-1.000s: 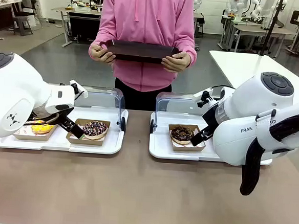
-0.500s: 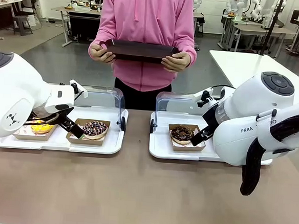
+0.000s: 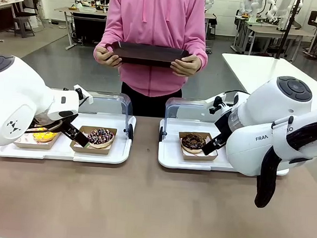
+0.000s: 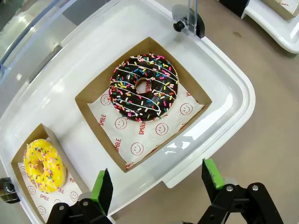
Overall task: Provide the desired donut to the person.
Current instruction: Pick up and lift the Paper togo box containing the Donut pointed at by the person.
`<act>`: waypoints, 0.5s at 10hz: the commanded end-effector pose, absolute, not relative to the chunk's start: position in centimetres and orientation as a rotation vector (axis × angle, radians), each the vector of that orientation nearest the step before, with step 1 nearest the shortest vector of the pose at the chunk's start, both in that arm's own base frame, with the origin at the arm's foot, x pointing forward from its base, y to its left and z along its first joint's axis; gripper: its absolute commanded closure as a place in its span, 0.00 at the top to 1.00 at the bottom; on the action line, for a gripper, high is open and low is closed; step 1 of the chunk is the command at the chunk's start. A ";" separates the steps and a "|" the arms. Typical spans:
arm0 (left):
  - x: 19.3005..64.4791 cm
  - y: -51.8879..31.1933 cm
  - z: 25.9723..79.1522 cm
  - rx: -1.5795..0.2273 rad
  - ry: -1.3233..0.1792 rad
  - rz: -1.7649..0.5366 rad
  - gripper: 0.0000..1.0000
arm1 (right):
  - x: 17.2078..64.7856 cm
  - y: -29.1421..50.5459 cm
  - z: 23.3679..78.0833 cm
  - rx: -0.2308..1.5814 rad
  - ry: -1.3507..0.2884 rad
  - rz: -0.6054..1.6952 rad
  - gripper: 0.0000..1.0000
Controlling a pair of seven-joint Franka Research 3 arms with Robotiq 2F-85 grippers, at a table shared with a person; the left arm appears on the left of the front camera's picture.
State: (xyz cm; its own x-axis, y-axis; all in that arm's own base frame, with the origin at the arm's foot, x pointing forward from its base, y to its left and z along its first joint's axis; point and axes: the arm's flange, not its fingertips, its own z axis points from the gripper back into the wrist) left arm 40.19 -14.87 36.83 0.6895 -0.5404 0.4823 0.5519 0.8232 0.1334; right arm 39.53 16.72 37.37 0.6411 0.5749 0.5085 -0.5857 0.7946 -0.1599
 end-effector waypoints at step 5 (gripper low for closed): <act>40.2 -14.9 36.8 -0.023 -0.532 -0.611 1.00 | 39.5 16.7 37.4 0.020 -0.573 0.662 1.00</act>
